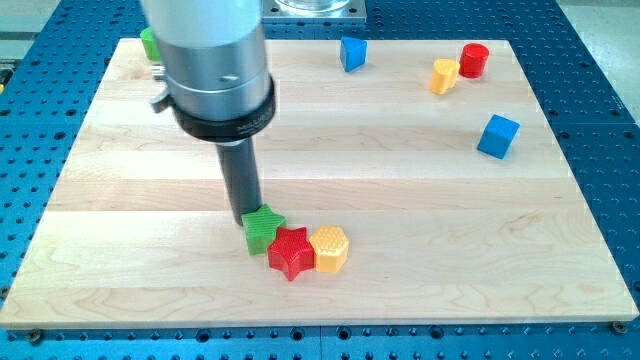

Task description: Place the triangle at the top center of the board

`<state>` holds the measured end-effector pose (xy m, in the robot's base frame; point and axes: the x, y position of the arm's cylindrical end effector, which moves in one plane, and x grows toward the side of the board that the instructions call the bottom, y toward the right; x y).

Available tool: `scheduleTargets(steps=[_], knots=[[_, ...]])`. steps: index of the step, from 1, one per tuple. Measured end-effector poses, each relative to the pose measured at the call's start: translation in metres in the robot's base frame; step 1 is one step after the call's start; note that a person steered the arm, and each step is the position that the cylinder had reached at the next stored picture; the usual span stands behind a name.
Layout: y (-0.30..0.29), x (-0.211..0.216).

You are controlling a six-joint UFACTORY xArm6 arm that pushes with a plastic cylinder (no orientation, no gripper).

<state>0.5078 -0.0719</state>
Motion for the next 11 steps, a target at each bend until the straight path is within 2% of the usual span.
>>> scheduleTargets(steps=[1, 2, 4, 5, 9, 10, 11], knots=[[0.014, -0.065], [0.058, -0.125], [0.075, -0.136], [0.079, -0.157], [0.141, -0.295], [0.13, -0.299], [0.159, -0.299]])
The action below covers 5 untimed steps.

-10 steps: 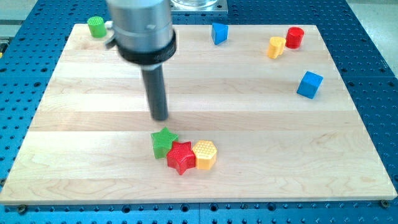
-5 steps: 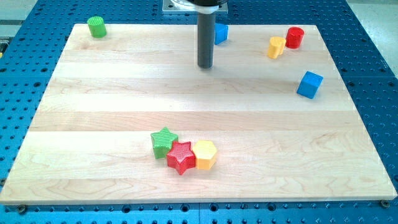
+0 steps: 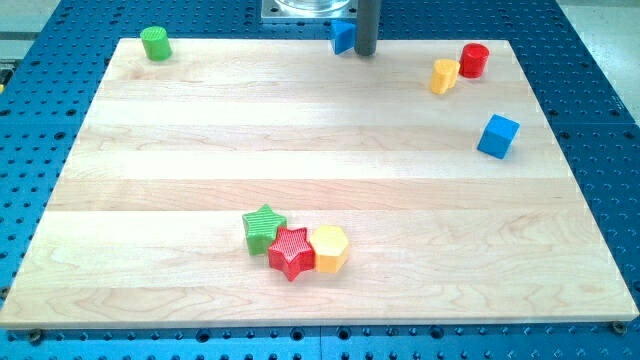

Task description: Place the triangle at the top center of the board

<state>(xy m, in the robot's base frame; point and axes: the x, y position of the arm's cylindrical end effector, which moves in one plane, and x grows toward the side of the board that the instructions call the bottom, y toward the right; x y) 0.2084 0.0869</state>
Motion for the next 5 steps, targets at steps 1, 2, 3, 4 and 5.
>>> scheduleTargets(steps=[1, 2, 3, 4, 5], knots=[[0.02, -0.017], [0.019, -0.016], [0.015, -0.017], [0.006, -0.015], [0.004, -0.015]])
